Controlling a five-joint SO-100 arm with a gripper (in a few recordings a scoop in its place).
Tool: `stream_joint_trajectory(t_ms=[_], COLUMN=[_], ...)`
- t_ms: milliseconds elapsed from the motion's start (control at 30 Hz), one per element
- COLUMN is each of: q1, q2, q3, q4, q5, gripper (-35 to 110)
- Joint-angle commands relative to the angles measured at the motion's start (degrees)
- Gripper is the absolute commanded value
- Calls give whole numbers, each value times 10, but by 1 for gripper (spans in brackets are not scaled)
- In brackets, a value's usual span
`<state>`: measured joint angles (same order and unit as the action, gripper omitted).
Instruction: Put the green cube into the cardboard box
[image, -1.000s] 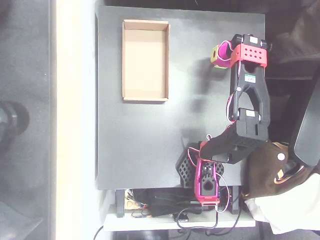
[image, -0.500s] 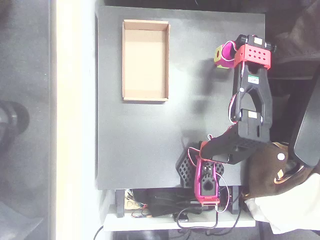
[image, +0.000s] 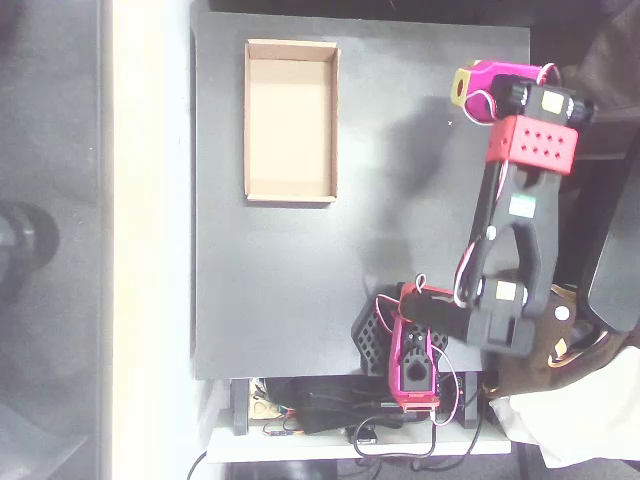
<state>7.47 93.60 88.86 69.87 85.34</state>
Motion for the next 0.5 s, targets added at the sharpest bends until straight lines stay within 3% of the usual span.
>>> stream_joint_trajectory(t_ms=[0,467], q1=[-23,-186], q2=[78,171], q3=[-10,-10], q4=[-1,-5], q5=[3,3], gripper=[11,11])
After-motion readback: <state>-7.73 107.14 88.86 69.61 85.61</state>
